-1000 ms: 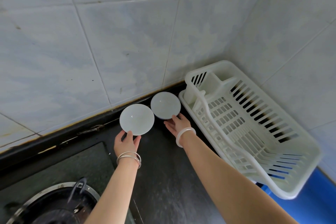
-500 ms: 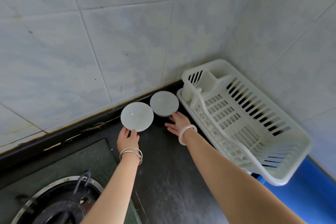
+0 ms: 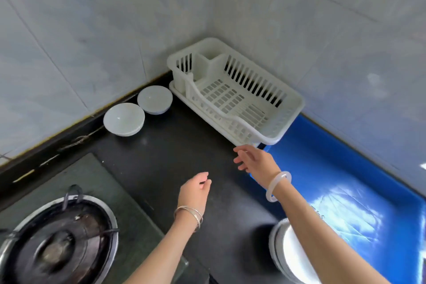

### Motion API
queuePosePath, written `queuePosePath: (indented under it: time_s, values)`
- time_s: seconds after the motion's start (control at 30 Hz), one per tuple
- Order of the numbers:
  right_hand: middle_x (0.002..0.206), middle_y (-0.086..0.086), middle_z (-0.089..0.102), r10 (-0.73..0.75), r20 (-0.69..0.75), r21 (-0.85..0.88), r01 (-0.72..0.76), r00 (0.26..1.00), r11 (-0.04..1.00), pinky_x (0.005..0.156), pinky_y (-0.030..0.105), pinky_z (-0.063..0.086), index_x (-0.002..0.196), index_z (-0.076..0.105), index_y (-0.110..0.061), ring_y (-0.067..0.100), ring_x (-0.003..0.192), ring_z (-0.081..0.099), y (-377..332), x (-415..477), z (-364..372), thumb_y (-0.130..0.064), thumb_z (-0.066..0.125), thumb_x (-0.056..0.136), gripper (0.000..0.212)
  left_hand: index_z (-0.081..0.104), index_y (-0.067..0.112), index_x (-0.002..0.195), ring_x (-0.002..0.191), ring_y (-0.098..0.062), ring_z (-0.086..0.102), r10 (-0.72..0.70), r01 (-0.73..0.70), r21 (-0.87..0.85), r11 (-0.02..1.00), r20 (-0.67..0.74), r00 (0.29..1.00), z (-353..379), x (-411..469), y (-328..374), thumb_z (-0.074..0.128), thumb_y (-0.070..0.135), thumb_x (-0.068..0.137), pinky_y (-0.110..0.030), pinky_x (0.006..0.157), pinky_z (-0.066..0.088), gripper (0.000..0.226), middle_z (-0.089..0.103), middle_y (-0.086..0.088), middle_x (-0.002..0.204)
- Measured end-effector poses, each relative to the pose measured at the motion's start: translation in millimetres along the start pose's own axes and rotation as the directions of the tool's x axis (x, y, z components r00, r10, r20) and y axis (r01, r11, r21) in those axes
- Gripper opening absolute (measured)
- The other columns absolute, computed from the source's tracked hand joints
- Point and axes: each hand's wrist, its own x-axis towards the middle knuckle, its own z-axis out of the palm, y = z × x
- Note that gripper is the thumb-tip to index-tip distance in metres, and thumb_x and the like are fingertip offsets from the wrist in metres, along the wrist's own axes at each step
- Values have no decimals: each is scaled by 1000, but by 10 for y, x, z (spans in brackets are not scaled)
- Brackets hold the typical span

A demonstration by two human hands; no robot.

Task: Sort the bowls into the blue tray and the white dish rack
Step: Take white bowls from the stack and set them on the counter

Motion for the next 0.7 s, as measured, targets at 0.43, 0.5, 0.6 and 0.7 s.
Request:
queuePosePath:
  time_s: [0.43,0.5,0.6,0.7]
  values:
    - [113,9,61,302,-285,-482,-408,910,775,77,32,44,115,53,-18,30,102,60,1651,-1532,-536,-32,48,91,28,55,23,124,106,-15,57,237,-356,283,891,378,895,1290,-1045,130,52,33,90,-27,94,46,36,57,3,119]
    - [105,13,65,317,-310,-486,-436,896,758,69,32,41,112,50,-16,33,97,61,1678,-1570,-541,-31,44,92,25,56,22,122,100,-13,58,254,-368,289,884,364,896,1294,-1059,117,52,31,90,-24,91,47,34,57,4,116]
    - [104,15,66,298,-293,-532,-414,908,738,65,32,36,113,44,-14,34,95,62,1701,-1586,-527,-29,37,95,24,57,21,121,96,-11,58,263,-368,293,882,344,902,1311,-1071,118,51,28,91,-23,89,46,31,57,4,115]
    - [101,16,66,256,-287,-528,-376,923,762,62,32,35,113,41,-13,35,91,62,1692,-1597,-530,-26,34,97,22,57,20,122,103,-12,56,241,-332,287,899,309,920,1341,-1079,115,45,27,94,-20,90,42,31,57,3,121]
